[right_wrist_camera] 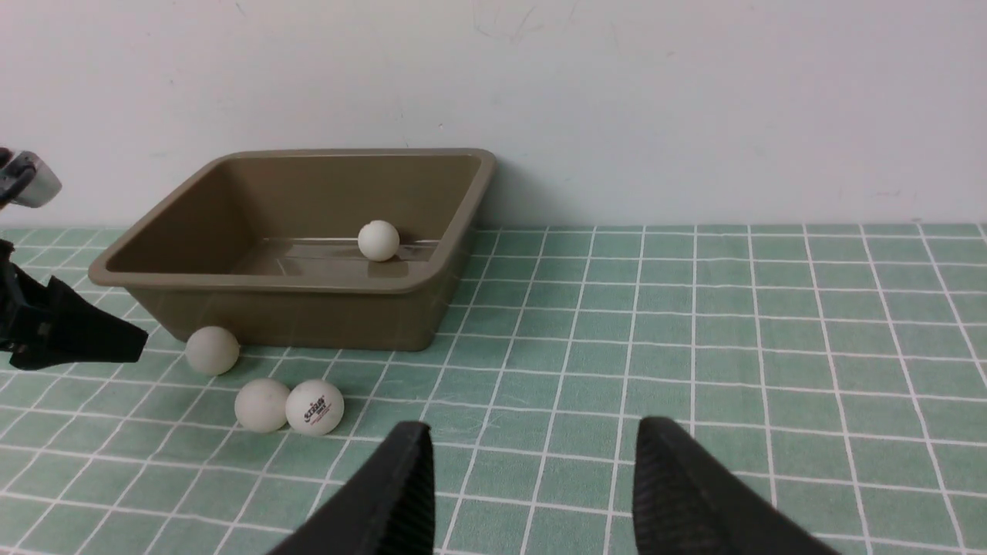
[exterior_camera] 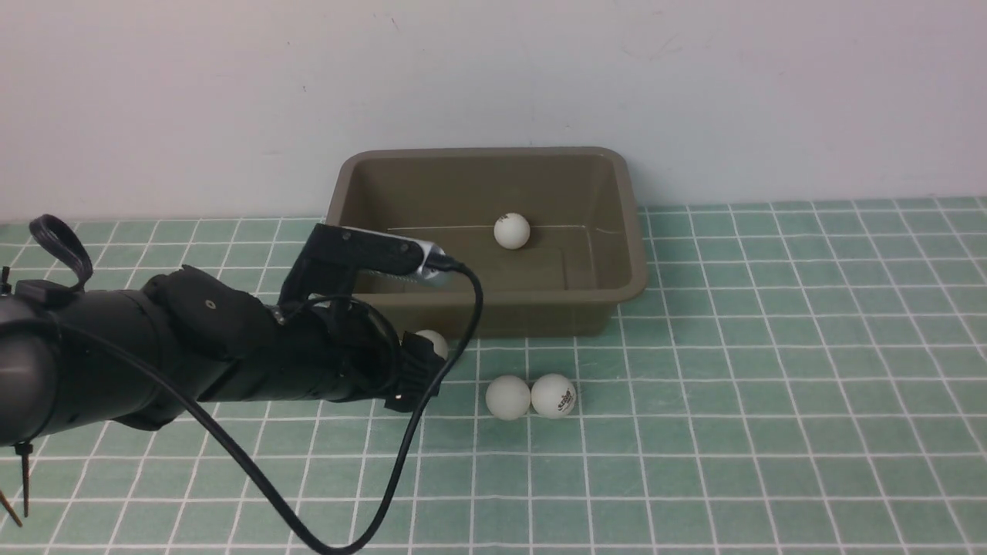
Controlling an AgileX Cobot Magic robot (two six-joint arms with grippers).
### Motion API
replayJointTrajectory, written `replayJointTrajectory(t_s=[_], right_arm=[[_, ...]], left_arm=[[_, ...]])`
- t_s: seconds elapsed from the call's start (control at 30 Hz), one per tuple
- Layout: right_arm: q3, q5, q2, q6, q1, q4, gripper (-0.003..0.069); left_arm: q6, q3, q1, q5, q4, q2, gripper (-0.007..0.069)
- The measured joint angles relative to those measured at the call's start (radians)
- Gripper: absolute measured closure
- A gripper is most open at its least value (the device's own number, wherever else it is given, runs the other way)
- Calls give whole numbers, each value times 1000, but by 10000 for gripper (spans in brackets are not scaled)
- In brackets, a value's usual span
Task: Put the table tennis balls in the box on the green coffee tablecloth.
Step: 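Reach for and grasp a ping pong ball on the table beside the basket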
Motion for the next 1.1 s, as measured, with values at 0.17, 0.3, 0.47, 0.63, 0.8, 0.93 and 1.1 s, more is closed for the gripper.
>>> replayJointTrajectory(t_s=[0.17,0.3,0.47,0.63,0.8,0.93,1.1], right_arm=[[0,-5,0,-3,0,0,332],[0,-5,0,-4,0,0,332],[0,-5,0,-40,0,0,332],[0,-4,0,-84,0,15,332],[0,32,13,-182,0,93,332],[0,55,58,-299,0,173,332],[0,43,135,-459,0,270,332]], left_arm=[[60,2,0,-19,-107,0,74],[118,2,0,-16,-186,0,123],[186,11,0,72,-223,0,190],[248,13,0,156,-224,0,209],[265,13,0,235,-224,-1,209],[272,13,0,267,-220,-19,209],[279,13,0,239,-216,-53,209]])
